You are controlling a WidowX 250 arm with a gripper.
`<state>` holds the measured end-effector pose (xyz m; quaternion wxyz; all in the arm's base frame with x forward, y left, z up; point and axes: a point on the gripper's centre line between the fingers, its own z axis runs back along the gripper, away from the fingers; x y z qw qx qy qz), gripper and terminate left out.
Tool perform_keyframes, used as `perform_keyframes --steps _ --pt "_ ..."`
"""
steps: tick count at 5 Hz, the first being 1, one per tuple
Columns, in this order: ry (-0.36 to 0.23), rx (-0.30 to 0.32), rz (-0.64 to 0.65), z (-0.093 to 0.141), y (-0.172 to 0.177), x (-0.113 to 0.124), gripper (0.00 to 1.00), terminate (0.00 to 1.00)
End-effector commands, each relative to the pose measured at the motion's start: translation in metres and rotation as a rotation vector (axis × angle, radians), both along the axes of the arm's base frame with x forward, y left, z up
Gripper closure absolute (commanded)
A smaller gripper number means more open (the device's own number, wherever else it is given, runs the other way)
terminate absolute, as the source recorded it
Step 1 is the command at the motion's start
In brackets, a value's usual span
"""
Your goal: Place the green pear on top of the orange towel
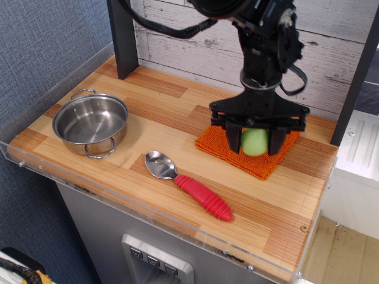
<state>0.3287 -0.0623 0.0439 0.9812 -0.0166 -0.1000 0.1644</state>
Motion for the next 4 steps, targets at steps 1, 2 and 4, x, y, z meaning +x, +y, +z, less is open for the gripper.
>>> perform_keyframes --steps 1,2,4 --pt "-0.036 0.015 0.062 0.011 0.029 0.021 1.00 0.00" --pt "-0.032 0.014 0.065 0.006 0.036 0.029 1.00 0.00" --pt "0.008 0.022 0.086 -0.011 0.037 0.034 1.00 0.00"
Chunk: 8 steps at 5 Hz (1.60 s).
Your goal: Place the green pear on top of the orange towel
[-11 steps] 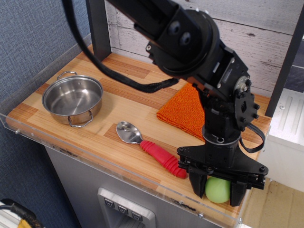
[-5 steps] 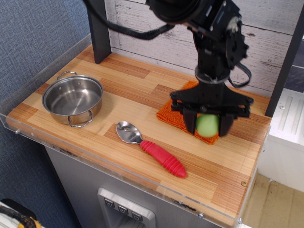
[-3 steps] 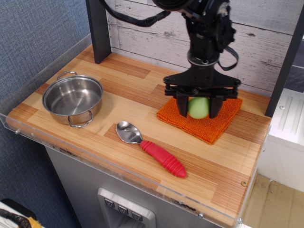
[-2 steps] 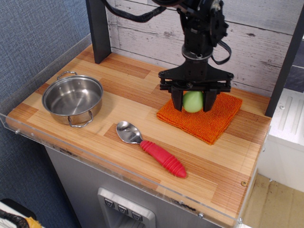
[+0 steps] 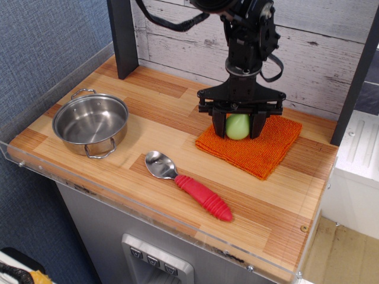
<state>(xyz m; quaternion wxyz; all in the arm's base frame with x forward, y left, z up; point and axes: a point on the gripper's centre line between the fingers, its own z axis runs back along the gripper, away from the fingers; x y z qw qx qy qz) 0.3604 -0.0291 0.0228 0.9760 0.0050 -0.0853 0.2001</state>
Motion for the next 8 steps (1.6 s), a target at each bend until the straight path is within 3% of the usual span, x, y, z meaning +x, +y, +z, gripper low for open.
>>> perform_keyframes --steps 1,3,6,8 --pt "-0.043 -0.043 0.003 0.016 0.006 0.000 0.00 0.00" --pt "-0.050 -0.046 0.019 0.028 0.007 -0.002 0.00 0.00" --pt "-0.092 -0.017 0.023 0.067 0.016 -0.011 0.00 0.00" --pt "-0.050 0.053 0.012 0.082 0.053 -0.016 0.00 0.00"
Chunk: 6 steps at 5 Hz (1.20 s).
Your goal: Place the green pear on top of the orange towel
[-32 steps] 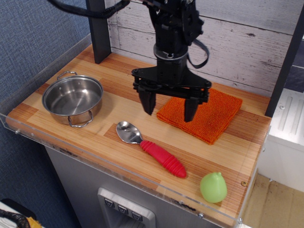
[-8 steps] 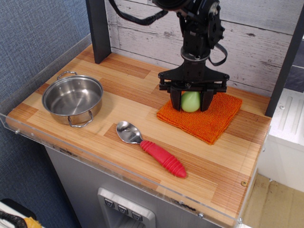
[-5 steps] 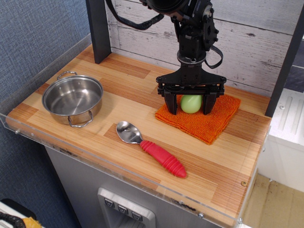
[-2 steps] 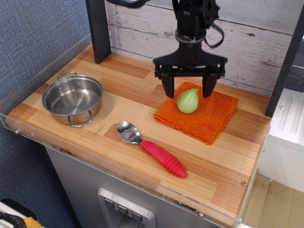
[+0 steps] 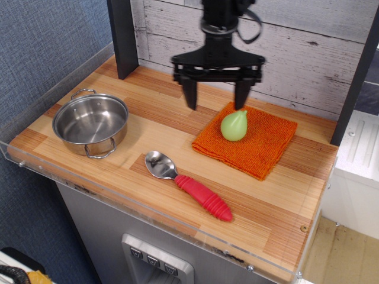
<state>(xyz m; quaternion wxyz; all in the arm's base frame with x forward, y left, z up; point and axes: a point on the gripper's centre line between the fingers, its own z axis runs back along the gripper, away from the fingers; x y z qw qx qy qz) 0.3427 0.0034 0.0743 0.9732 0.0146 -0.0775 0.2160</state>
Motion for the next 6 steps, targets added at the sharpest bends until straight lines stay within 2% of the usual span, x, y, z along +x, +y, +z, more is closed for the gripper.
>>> perform_keyframes --steps 1,2,3,4,5,6 --pt "-0.051 0.098 -0.068 0.041 0.042 0.000 0.00 0.00" --pt "-0.033 0.125 -0.137 0.044 0.062 0.003 0.00 0.00" --pt "-0.084 0.150 -0.269 0.046 0.081 0.014 0.00 0.00" --pt "-0.127 0.153 -0.338 0.040 0.093 0.020 0.00 0.00" --pt "-0.165 0.175 -0.343 0.037 0.097 0.022 0.00 0.00" --pt "-0.165 0.175 -0.343 0.037 0.097 0.022 0.00 1.00"
